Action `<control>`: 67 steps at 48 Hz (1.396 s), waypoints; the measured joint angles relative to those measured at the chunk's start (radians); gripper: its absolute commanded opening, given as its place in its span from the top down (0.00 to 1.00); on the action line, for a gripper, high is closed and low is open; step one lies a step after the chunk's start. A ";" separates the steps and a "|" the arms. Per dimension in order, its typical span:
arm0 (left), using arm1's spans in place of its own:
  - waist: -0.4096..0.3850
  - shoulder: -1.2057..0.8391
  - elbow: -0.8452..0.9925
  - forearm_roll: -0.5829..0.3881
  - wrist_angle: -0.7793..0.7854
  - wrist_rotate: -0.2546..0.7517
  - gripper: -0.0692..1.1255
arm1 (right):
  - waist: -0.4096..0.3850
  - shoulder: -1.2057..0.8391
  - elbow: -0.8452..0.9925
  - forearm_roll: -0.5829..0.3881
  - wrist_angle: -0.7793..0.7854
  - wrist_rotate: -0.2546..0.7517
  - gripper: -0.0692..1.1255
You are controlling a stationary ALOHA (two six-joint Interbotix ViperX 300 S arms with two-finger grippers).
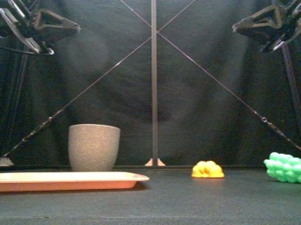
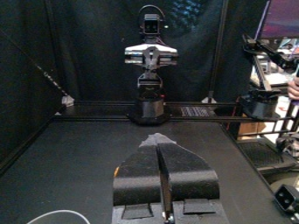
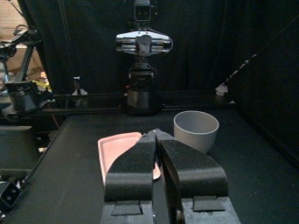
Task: Pick the green grapes then place it in the grey bowl
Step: Pick the green grapes
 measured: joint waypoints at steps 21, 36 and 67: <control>0.015 0.003 -0.011 -0.002 0.087 0.003 0.83 | 0.000 0.055 0.015 0.178 0.399 0.152 0.83; 0.028 0.003 -0.011 0.000 0.091 0.005 0.83 | -0.021 0.107 0.064 0.319 0.592 0.440 0.32; 0.055 0.003 0.015 0.002 0.095 0.005 0.83 | -0.020 0.321 0.138 0.302 0.403 0.646 0.12</control>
